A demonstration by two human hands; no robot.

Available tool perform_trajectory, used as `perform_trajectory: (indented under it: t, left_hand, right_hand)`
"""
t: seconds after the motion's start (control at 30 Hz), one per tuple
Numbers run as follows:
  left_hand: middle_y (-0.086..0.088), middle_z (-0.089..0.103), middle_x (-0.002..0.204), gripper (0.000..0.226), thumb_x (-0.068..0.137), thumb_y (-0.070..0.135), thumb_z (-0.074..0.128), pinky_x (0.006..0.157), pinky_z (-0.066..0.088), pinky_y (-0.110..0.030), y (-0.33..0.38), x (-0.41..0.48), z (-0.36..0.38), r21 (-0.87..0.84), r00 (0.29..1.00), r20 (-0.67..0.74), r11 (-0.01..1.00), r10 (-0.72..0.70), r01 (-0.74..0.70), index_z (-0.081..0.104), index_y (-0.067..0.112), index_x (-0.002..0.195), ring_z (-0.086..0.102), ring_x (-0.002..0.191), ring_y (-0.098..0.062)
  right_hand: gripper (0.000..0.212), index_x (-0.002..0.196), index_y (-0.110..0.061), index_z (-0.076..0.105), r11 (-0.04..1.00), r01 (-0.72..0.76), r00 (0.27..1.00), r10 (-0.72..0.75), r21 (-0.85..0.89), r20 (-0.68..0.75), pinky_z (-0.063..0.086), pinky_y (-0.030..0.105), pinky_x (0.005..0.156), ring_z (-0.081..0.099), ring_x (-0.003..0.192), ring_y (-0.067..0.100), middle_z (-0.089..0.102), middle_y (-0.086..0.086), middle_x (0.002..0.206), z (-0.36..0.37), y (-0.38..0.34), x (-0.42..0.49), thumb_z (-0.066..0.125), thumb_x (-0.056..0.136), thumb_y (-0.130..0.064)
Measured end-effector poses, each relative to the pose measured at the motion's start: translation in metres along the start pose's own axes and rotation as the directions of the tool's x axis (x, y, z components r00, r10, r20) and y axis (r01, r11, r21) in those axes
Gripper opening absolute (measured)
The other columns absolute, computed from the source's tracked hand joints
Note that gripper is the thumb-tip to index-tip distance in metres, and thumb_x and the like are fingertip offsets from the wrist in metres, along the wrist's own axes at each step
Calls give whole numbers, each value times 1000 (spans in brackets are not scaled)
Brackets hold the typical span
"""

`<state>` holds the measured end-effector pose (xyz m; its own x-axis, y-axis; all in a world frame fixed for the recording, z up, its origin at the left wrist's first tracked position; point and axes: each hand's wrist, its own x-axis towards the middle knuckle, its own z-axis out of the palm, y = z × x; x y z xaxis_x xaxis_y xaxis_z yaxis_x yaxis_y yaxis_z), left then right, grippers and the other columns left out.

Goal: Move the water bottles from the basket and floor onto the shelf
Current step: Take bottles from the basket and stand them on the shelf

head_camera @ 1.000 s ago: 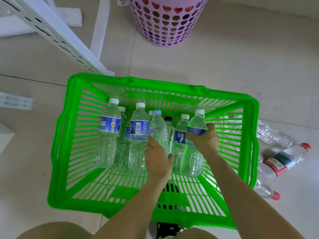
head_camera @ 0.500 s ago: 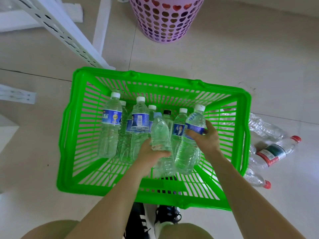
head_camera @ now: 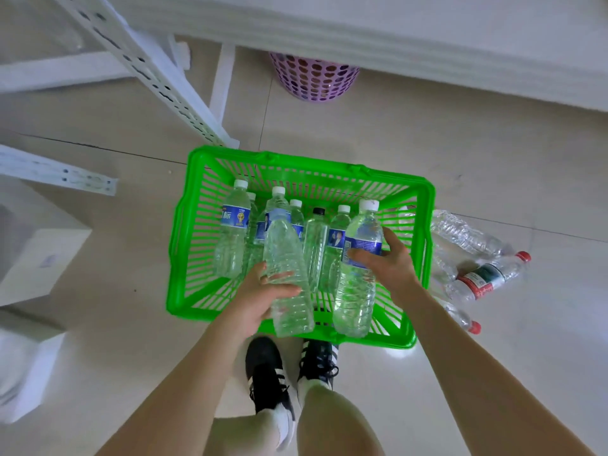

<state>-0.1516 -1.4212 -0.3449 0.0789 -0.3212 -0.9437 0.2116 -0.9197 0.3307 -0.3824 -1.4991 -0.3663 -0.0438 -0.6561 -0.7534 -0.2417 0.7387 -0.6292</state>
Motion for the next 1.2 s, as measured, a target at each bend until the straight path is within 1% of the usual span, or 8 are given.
perform_trajectory:
  t: [0.1, 0.2, 0.47, 0.57, 0.63, 0.77, 0.97, 1.2]
  left_hand:
    - [-8, 36, 152, 115, 63, 3, 85, 74, 53, -33, 5, -41, -2, -23, 999, 17, 999, 27, -27, 17, 25, 153, 56, 100, -17]
    - [-10, 27, 157, 120, 58, 6, 86, 104, 35, -52, 9, -82, 2, -24, 999, 1, 999, 42, -42, 17, 27, 153, 37, 135, -31]
    - [-3, 30, 156, 122, 60, 3, 86, 109, 29, -51, 18, -182, 7, -70, 995, 43, 993, 95, -92, 12, 28, 154, 35, 137, -24]
    - [7, 61, 122, 105, 64, -9, 81, 82, 51, -34, 20, -221, 3, -91, 986, 63, 984, 157, -151, 28, 21, 149, 63, 107, -17]
    - [4, 64, 114, 99, 64, -14, 79, 69, 55, -29, 20, -246, -3, -97, 979, 54, 977, 195, -190, 33, 20, 145, 69, 92, -17]
    - [1, 64, 118, 113, 50, -5, 86, 96, 50, -52, 20, -302, -16, -93, 962, 81, 963, 262, -254, 32, 20, 146, 65, 105, -28]
    - [-17, 50, 140, 126, 29, 19, 90, 105, 42, -56, 23, -387, -42, -44, 928, 65, 930, 367, -365, 36, 22, 143, 50, 129, -35]
    - [0, 73, 100, 101, 41, 6, 85, 83, 57, -44, 23, -465, -60, -9, 868, 96, 872, 488, -489, 45, 23, 132, 73, 89, -23]
  right_hand:
    - [61, 117, -23, 64, 999, 41, 999, -42, 24, 5, 56, 28, 66, 72, 72, 12, 76, -4, 84, -5, -24, -27, 88, 61, -16]
    - [66, 122, -20, 61, 999, 39, 999, -39, 27, 11, 58, 26, 69, 72, 74, 11, 76, -6, 84, -13, -52, -58, 89, 62, -18]
    - [74, 133, -14, 55, 994, 87, 995, -90, 63, 49, 59, 32, 77, 72, 83, 17, 76, 2, 92, -31, -117, -151, 87, 66, -13]
    - [76, 136, -13, 51, 991, 95, 993, -101, 98, 58, 58, 36, 80, 72, 89, 21, 75, 5, 97, -32, -134, -194, 85, 69, -10]
    - [69, 131, -15, 54, 984, 120, 989, -130, 130, 70, 57, 26, 64, 73, 80, 15, 76, 1, 89, -33, -142, -224, 84, 70, -7]
    - [57, 120, -20, 61, 968, 190, 977, -203, 166, 65, 53, 19, 59, 72, 74, 11, 77, -4, 82, -30, -155, -286, 83, 70, -8]
    - [53, 116, -21, 63, 940, 292, 951, -305, 178, 50, 53, 18, 58, 71, 69, 9, 75, -7, 76, -25, -184, -372, 83, 69, -6]
    - [50, 114, -19, 64, 900, 407, 905, -420, 159, 61, 56, 25, 62, 73, 72, 16, 77, -1, 80, -32, -229, -450, 82, 69, -6]
